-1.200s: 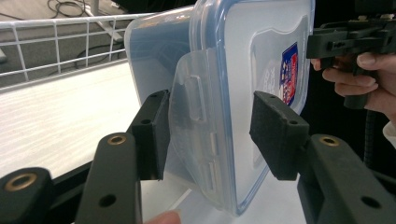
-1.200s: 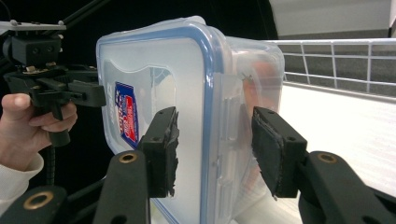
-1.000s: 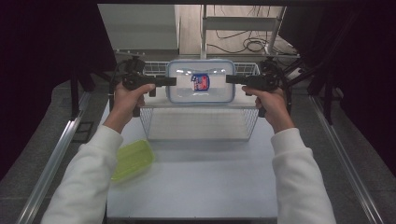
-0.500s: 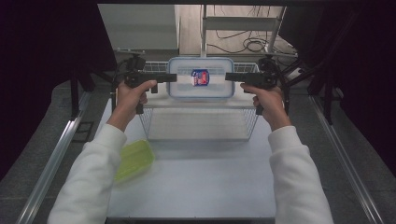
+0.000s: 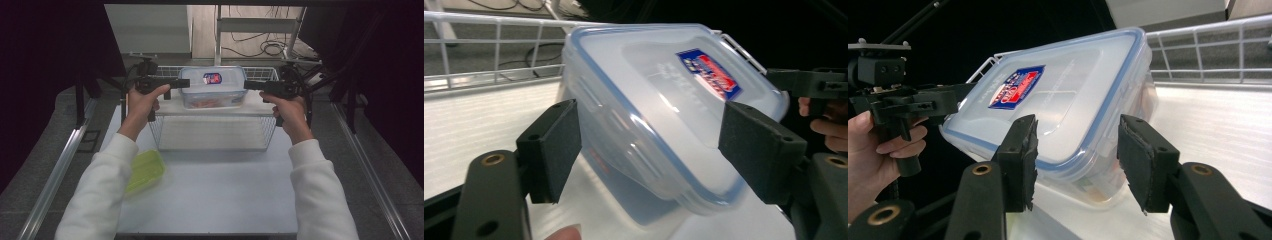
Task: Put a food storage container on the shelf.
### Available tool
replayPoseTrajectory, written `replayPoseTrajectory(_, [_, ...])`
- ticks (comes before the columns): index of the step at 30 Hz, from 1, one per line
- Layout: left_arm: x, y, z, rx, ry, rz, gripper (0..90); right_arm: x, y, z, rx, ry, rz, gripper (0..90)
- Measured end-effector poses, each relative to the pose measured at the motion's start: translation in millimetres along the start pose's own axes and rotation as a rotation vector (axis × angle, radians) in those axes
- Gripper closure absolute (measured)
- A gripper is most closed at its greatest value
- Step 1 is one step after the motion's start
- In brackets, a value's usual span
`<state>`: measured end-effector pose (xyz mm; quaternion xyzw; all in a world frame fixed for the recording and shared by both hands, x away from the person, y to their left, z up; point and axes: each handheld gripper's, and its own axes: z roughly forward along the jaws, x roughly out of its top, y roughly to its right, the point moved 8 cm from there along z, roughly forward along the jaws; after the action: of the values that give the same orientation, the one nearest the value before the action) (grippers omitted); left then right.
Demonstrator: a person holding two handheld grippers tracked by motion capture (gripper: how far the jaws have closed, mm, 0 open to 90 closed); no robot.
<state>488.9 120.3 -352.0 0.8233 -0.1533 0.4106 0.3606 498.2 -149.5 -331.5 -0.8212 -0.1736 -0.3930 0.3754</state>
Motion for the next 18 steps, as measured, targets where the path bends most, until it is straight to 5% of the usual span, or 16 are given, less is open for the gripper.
replayPoseTrajectory(7, [-7.5, 14.0, -18.7, 0.003, 0.033, 0.047, 27.9, -6.0, -1.6, -16.0, 0.003, 0.024, -0.023, 51.6])
replayPoseTrajectory(9, [-15.9, 20.0, -24.7, -0.007, 0.014, 0.079, 38.6, -9.6, -2.0, -19.6, 0.006, 0.021, -0.032, 50.4])
replayPoseTrajectory(12, [-28.5, 19.0, -31.2, 0.045, -0.023, 0.087, 56.3, -15.1, -1.6, -23.3, 0.013, 0.013, -0.034, 48.8])
replayPoseTrajectory(15, [-41.2, 26.0, -34.2, -0.024, -0.064, 0.130, 80.9, -20.3, -1.0, -25.6, 0.015, 0.008, -0.035, 46.7])
replayPoseTrajectory(18, [-53.8, 32.6, -28.3, -0.050, -0.118, 0.181, 89.8, -26.0, -1.9, -26.2, 0.018, 0.003, -0.045, 45.1])
